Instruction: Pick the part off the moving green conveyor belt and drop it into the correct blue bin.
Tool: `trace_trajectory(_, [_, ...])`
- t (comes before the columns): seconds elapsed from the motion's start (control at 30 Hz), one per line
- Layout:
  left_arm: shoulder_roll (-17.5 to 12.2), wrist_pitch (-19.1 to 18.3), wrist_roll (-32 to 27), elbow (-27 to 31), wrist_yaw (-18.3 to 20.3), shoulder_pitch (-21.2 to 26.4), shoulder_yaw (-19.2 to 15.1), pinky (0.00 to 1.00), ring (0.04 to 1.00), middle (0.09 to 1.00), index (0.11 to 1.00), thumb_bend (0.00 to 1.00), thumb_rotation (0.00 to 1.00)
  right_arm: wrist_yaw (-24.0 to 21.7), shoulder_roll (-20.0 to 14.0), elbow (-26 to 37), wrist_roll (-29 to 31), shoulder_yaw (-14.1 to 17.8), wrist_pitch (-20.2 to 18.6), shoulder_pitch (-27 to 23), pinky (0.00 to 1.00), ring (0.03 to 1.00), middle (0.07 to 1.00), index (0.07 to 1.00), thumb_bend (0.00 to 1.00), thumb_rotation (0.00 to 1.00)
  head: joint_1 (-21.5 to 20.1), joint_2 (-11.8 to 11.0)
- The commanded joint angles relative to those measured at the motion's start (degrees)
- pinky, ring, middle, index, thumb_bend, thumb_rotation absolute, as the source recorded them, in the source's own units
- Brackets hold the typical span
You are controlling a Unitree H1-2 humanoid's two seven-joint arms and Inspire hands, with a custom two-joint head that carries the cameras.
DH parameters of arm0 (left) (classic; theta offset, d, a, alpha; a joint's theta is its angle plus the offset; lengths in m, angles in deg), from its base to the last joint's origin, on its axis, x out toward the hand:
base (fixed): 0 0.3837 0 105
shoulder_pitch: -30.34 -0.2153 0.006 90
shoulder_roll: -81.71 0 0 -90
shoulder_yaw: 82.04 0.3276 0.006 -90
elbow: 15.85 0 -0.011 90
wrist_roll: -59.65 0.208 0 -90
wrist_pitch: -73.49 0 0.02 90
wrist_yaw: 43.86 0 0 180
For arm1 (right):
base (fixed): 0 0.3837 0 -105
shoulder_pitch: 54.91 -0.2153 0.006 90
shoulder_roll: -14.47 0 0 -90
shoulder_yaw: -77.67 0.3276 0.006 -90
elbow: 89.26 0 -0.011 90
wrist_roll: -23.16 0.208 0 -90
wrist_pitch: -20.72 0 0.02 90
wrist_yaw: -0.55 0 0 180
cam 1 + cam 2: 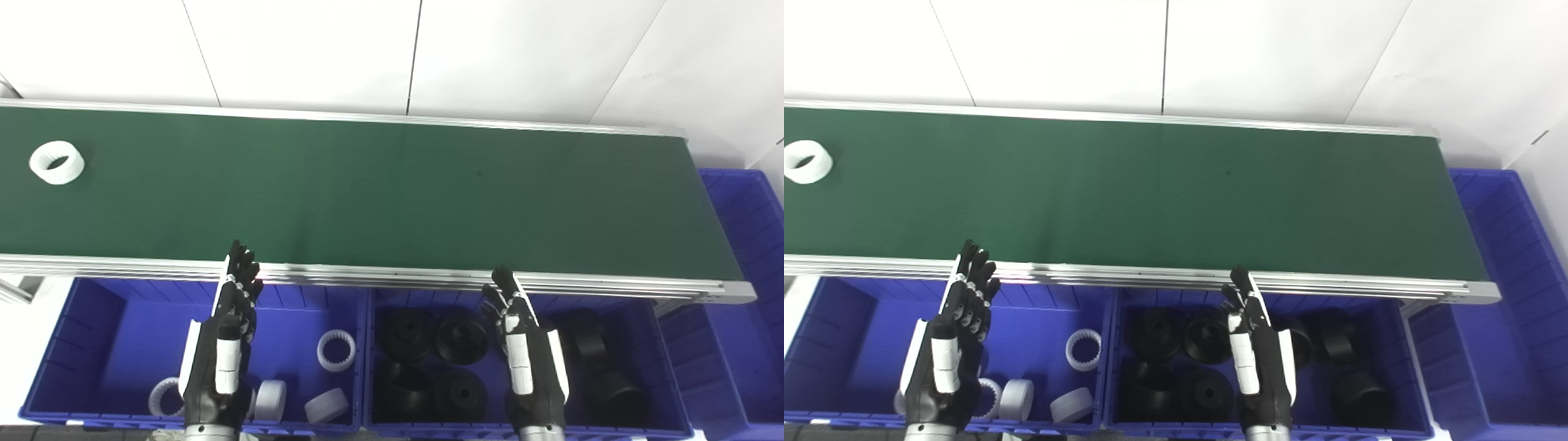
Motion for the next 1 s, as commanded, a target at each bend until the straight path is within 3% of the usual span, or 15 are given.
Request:
trace_trajectory(0.0, [-0.34, 2.04, 1.17, 0.92, -0.21, 0.05, 0.27, 1.00, 1.000, 1.000, 1.000, 0.86, 0.99, -0.16, 0.11, 1.12, -0.21, -0.06, 0.35, 0.35, 0.88, 0.908, 0.947, 0.936, 0.76, 0.95, 0.02, -0.08])
trace_trajectory(0.5, [0.00, 1.91, -1.29, -0.45, 0.06, 0.81, -0.05, 1.00, 1.000, 1.000, 1.000, 0.86, 0.93, -0.26, 0.21, 0.68, 0.57, -0.17, 0.61, 0.43, 0.88, 0.912, 0.945, 0.935, 0.76, 0.94, 0.80, -1.09])
trace_trajectory(0.97, [-0.35, 4.06, -1.88, -1.31, 0.47, 0.97, 0.04, 1.00, 1.000, 1.000, 1.000, 0.83, 0.94, -0.43, -0.17, 0.84, 1.00, -0.17, 0.11, 0.73, 0.88, 0.913, 0.949, 0.945, 0.77, 0.94, 0.59, -1.47])
